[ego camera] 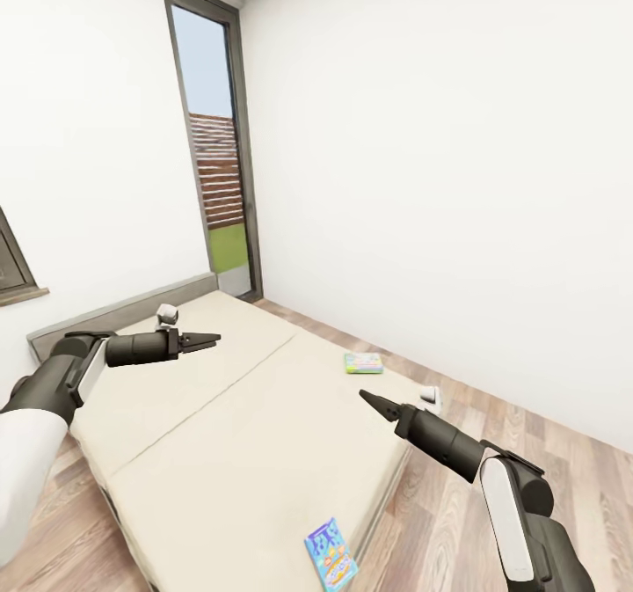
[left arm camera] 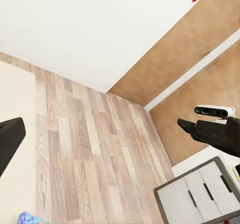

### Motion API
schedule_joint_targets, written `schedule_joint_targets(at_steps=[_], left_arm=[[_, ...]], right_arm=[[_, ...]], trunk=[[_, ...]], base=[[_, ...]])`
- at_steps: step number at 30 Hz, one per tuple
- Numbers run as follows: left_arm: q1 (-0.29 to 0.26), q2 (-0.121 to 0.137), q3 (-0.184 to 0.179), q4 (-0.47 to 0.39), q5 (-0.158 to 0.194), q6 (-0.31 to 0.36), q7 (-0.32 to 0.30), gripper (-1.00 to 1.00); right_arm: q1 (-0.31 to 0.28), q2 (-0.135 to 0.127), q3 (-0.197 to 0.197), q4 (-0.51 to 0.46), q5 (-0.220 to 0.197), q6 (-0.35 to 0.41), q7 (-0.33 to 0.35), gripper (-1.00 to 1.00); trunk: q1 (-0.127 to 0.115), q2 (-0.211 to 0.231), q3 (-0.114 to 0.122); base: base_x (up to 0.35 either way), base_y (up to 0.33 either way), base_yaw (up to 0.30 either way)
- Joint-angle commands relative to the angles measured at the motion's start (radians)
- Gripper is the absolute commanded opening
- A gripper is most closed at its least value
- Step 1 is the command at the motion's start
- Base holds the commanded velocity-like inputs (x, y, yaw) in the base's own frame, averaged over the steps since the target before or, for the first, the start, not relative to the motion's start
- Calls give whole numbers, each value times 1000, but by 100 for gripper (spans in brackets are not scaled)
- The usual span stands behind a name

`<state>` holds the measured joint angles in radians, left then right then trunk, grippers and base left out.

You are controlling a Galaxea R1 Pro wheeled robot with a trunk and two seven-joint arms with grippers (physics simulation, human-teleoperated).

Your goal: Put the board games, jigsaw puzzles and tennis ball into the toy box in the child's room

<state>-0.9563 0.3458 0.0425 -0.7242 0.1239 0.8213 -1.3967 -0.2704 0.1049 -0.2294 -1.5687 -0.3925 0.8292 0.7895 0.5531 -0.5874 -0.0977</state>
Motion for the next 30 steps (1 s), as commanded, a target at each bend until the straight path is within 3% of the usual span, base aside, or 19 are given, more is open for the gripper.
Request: schedule_joint_targets(at_steps=[1,15,30], left_arm=[[-1,-1,0,0,2,10,-2,100],[-1,-7,0,0,2,10,0,100],[-1,-8,0,-1,2,10,1,100]], right_arm=[[-1,1,-2,0,0,5,4,100],[-1,1,-2,0,0,5,5,100],[-1,1,-2,-1,0,5,5,100]], trunk=[[0,-2,-2],[0,-2,-2],[0,-2,-2]], base=[[9,-135,1],[2,-133,15],[0,-127,176]])
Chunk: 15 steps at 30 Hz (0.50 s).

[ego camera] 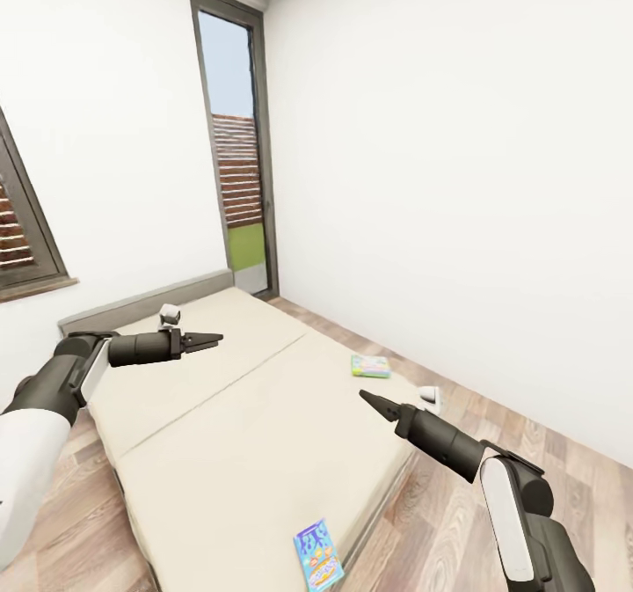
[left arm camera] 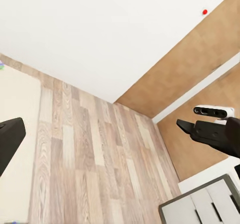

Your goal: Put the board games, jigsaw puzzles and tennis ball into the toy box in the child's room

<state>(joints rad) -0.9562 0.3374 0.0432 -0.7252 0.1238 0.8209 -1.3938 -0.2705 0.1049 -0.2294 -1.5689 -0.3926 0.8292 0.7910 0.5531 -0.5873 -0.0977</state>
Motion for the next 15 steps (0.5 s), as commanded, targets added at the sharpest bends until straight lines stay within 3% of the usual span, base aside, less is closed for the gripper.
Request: schedule_joint_targets(at_steps=[1,8,15], left_arm=[[-1,0,0,0,2,10,-2,100],[-1,-1,-1,0,2,10,-1,100],[-1,-1,-2,0,2,10,-1,100]], right_arm=[[-1,1,-2,0,0,5,4,100],[-1,1,-2,0,0,5,4,100],[-1,1,-2,0,0,5,4,100]], trunk=[[0,-2,-2],[0,-2,-2],[0,-2,-2]], base=[[0,-22,228],[0,-39,243],[0,-218,269]])
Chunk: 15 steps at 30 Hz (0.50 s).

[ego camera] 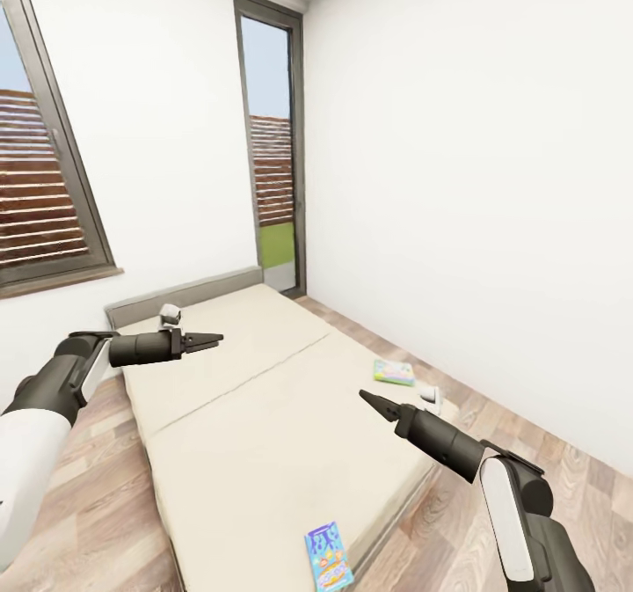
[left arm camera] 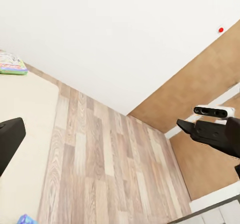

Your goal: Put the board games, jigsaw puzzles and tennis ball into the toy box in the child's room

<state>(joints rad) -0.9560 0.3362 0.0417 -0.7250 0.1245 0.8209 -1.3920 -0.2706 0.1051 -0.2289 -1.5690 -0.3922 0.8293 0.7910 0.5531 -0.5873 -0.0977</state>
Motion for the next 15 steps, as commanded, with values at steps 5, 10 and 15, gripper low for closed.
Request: schedule_joint_targets(at_steps=[5,10,15], left_arm=[[-1,-4,1,0,1,10,-2,100],[-1,-6,1,0,1,10,-2,100],[-1,-6,0,0,1,10,-1,100]], right_arm=[[-1,1,-2,0,0,5,4,100],[-1,1,-1,0,0,5,4,100],[-1,1,-2,0,0,5,4,100]], trunk=[[0,-2,-2],[0,-2,-2],[0,-2,-2]], base=[[0,-272,280],[0,-146,282],[0,-114,282]])
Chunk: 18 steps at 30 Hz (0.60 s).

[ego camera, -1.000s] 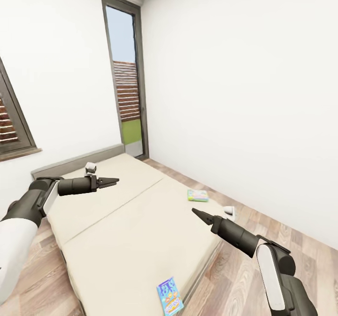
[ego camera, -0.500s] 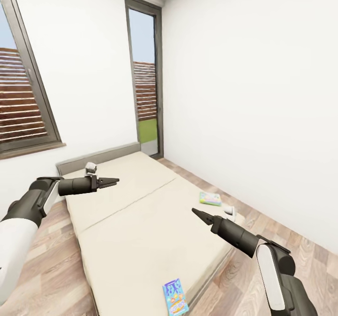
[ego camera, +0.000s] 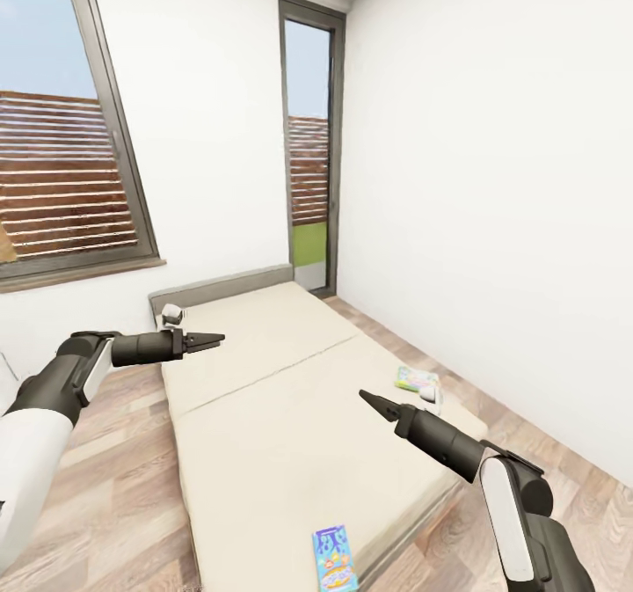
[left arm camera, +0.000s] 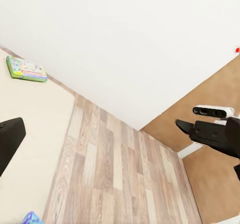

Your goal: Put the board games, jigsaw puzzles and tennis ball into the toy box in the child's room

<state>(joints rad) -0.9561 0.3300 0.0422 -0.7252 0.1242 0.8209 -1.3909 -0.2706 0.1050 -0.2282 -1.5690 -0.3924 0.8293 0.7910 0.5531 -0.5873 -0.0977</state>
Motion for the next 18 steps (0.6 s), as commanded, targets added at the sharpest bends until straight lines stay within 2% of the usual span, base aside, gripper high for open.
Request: schedule_joint_targets(at_steps=[1,13,18], left_arm=[[-1,0,0,0,2,10,-2,100],[-1,-6,-1,0,0,10,-2,100],[-1,-6,-1,0,0,11,-2,100]], right_arm=[[-1,1,-3,0,0,5,4,100],[-1,1,-3,0,0,5,4,100],[-1,1,-3,0,0,5,4,100]], trunk=[[0,-2,-2],[0,-2,-2],[0,-2,-2]], base=[[0,-194,282],[0,-243,282],[0,-113,283]])
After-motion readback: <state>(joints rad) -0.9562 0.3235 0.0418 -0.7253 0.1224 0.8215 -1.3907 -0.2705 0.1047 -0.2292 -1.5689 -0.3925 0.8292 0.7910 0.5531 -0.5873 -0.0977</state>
